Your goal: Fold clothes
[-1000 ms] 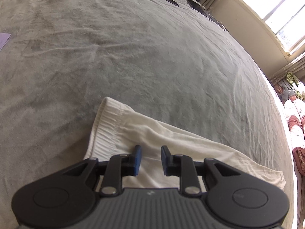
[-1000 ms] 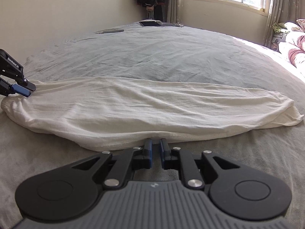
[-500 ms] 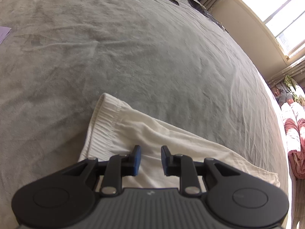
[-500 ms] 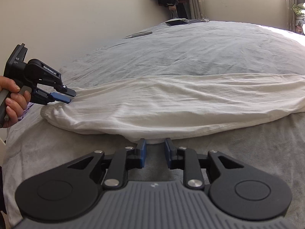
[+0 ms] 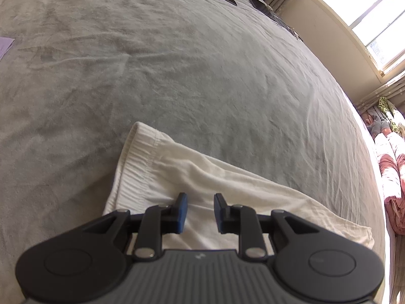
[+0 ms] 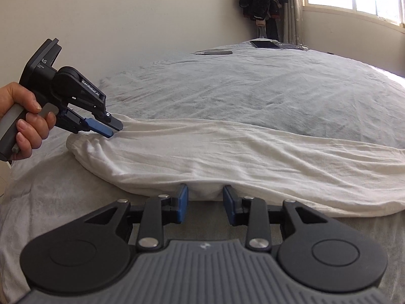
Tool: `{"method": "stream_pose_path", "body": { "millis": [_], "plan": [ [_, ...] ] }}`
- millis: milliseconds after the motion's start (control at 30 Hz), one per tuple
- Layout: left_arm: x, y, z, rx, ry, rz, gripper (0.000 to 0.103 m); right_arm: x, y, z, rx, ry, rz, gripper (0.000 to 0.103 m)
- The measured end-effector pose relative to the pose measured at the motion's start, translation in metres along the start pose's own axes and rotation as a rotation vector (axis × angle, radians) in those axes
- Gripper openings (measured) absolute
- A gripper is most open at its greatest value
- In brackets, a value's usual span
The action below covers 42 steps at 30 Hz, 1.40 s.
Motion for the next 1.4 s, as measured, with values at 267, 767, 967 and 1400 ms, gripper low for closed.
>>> {"method": "stream_pose_path", "body": {
  "millis": [267, 767, 967, 1400],
  "plan": [
    [0.000, 0.000, 0.000, 0.000, -0.001, 0.002, 0.023, 0.014, 0.004, 0.006, -0.025, -0.044, 0.049, 0.036],
    [0.000, 0.000, -0.001, 0.006, -0.004, 0.004, 0.023, 0.025, -0.015, 0.027, -0.319, -0.067, 0.111, 0.041],
    [0.000, 0.000, -0.001, 0.007, -0.003, 0.006, 0.023, 0.034, -0.019, 0.014, -0.224, -0.150, 0.140, 0.041],
    [0.000, 0.000, 0.000, 0.014, -0.008, 0.004, 0.023, 0.032, -0.009, 0.022, 0.038, -0.444, 0.189, 0.051]
  ]
}}
Point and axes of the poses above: each gripper's, at about its wrist camera, not at the fingertips, and x roughly the way its jaws point, z to its left, y to its underside, the point moved 8 cm from there along x, roughly the way its jaws point, and after that the axes turned 7 degrees about z, right-handed, at the moved point
